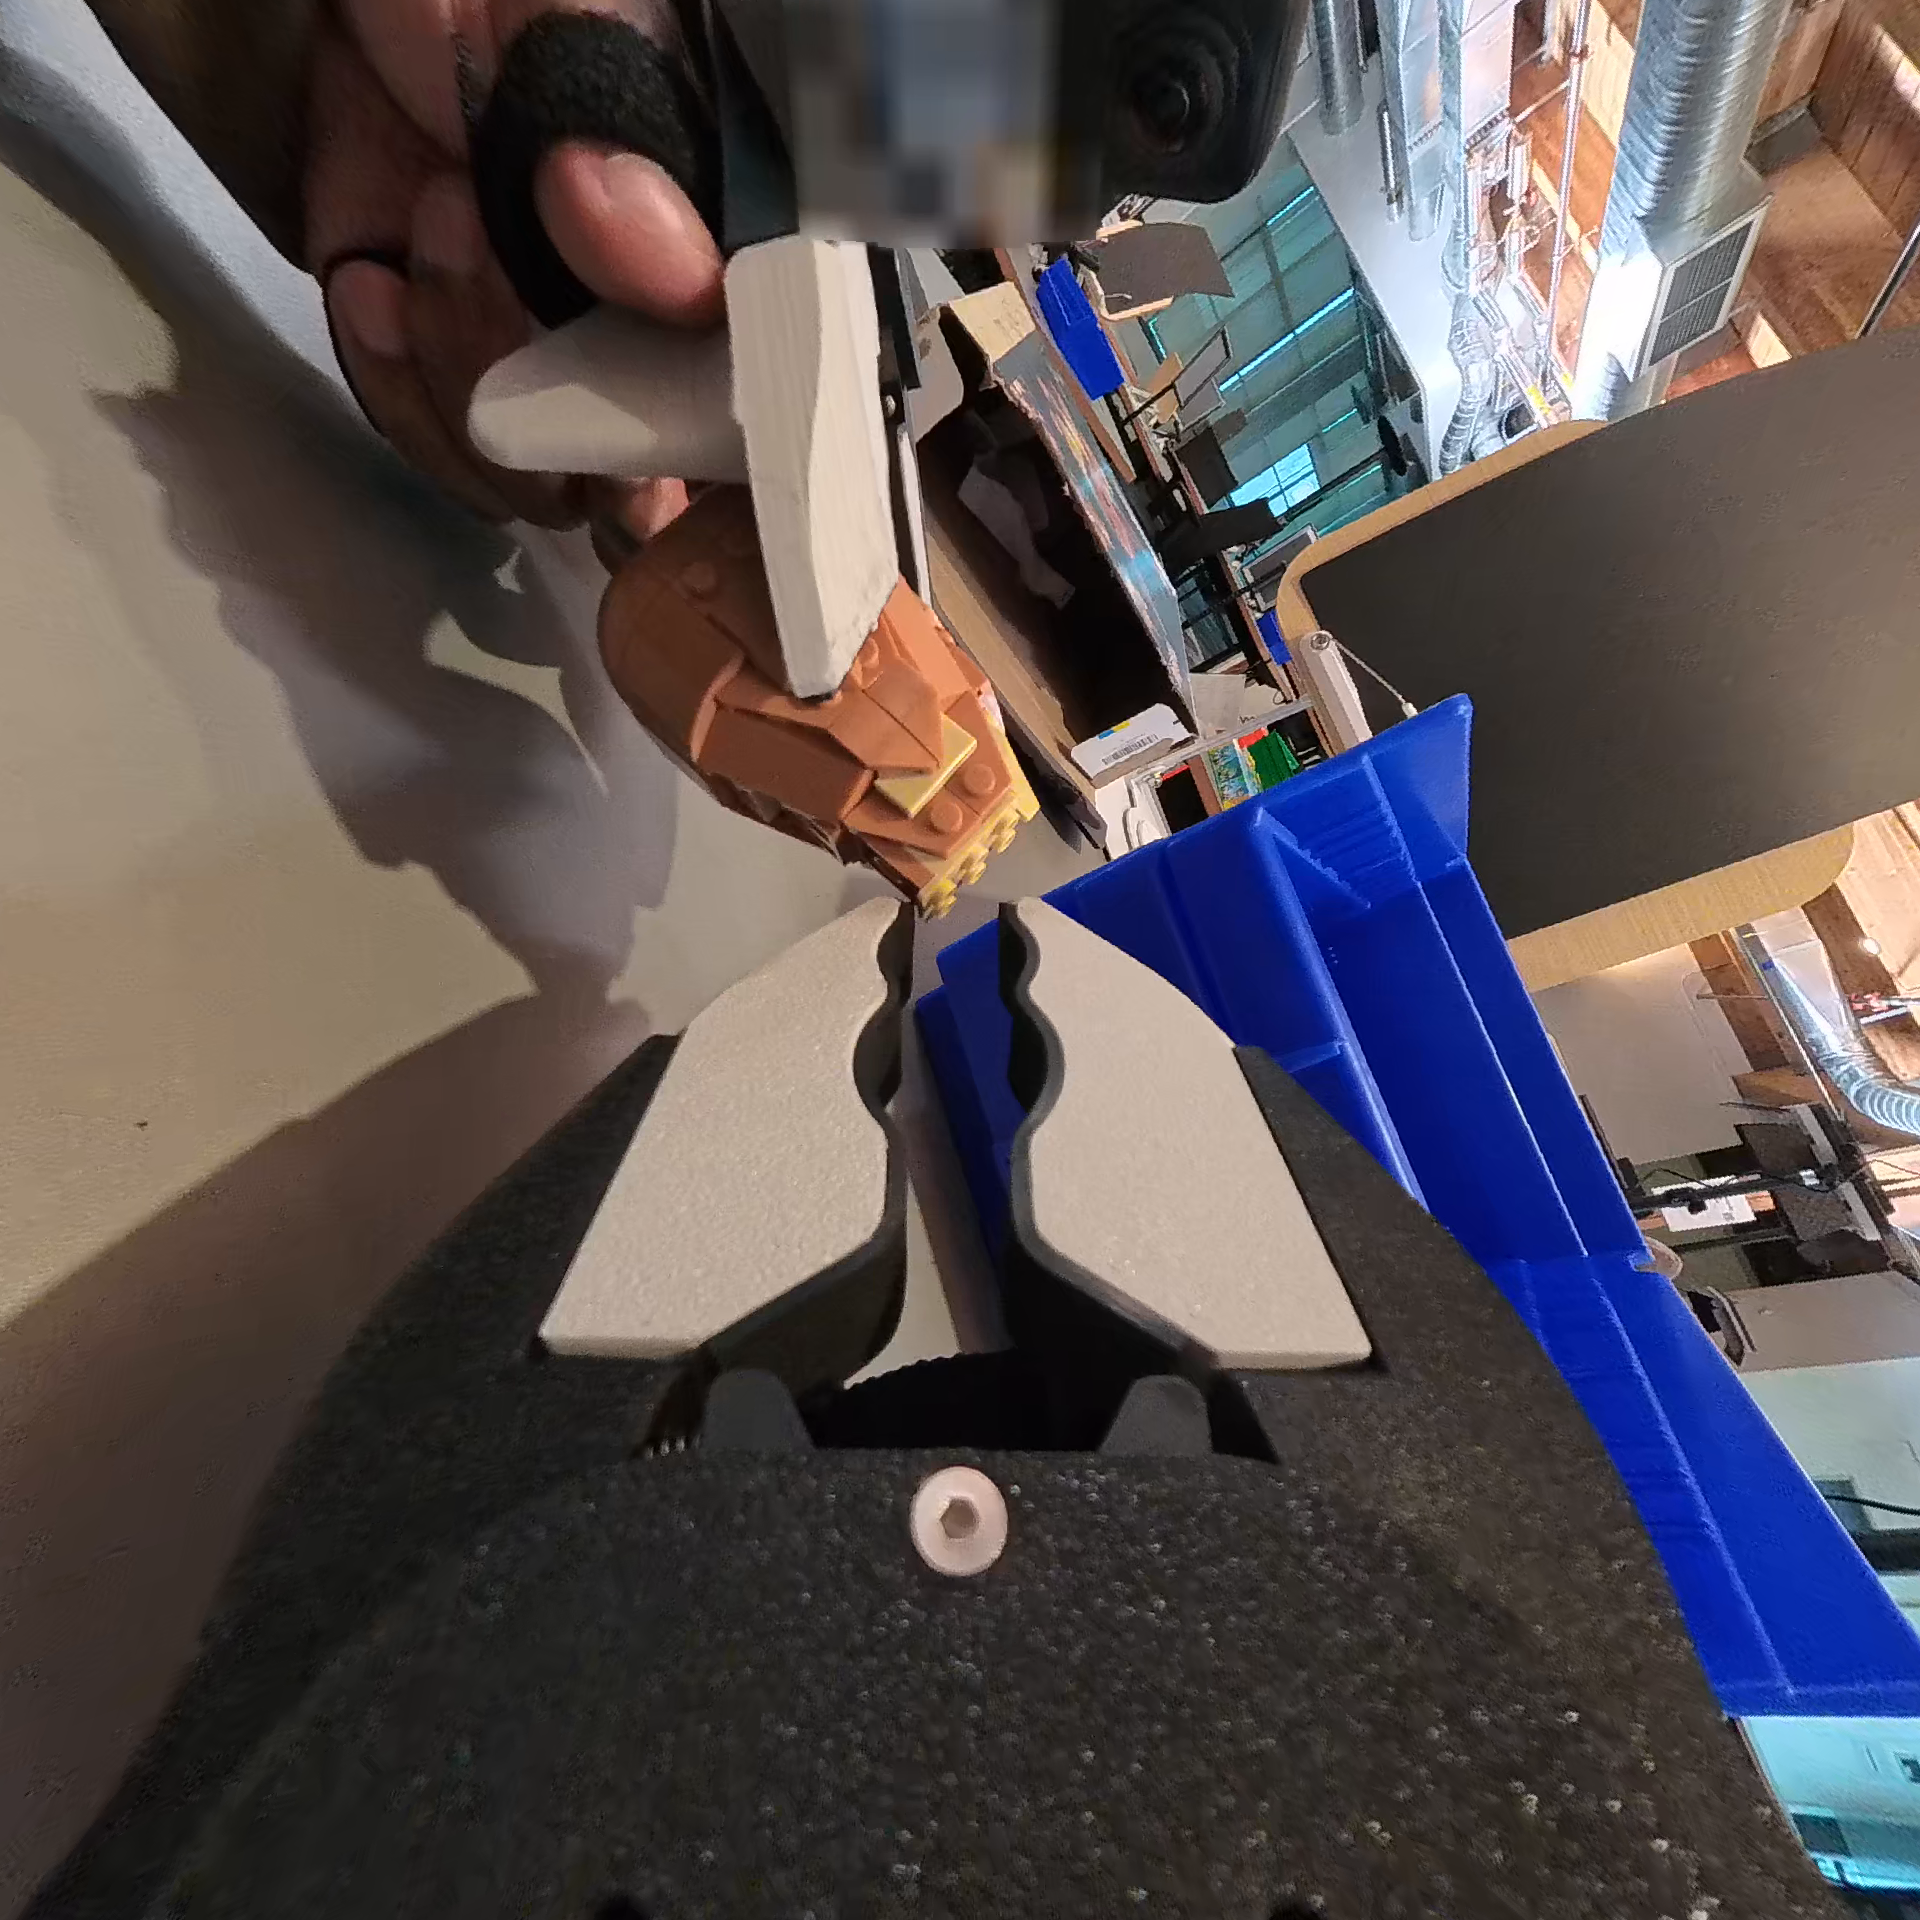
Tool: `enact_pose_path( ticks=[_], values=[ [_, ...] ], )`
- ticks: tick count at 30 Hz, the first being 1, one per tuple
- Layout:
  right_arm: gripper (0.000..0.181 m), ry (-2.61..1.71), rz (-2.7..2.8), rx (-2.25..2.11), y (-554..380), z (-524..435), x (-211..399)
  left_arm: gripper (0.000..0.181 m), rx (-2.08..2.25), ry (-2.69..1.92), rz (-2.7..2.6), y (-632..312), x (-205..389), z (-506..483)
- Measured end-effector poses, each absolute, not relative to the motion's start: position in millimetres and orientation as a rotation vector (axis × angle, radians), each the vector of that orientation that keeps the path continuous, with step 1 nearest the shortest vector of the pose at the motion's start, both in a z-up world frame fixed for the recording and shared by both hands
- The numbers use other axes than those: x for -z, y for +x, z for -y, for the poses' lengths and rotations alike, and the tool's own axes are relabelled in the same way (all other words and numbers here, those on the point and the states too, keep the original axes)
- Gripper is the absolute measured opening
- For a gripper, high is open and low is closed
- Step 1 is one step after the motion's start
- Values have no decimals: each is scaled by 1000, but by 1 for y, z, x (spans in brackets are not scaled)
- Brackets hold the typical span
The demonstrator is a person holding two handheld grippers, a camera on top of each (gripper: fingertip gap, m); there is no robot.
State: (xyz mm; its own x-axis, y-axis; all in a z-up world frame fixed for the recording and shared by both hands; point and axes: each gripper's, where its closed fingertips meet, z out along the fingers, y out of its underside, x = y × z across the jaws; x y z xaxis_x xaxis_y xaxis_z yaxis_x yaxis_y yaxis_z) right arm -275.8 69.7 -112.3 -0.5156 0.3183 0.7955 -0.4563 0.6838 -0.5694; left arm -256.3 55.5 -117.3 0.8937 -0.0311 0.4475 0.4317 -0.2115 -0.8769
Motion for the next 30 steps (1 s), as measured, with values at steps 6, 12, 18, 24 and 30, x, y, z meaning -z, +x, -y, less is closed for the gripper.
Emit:
enact_pose_path(
  ticks=[6,12,18,24,30],
  values=[
    [16,109,1887,-953,-276,-70,113,55,422,-1756,302,-256,119,-56],
    [16,105,1889,-948,-277,-70,114,55,396,-1793,289,-255,124,-57],
    [16,108,1907,-935,-277,-70,117,55,332,-1866,267,-254,133,-58],
    [15,123,1922,-912,-277,-69,122,55,242,-1915,261,-259,139,-57],
    [15,147,1906,-889,-276,-69,122,55,134,-1960,300,-271,144,-54]
  ],
)
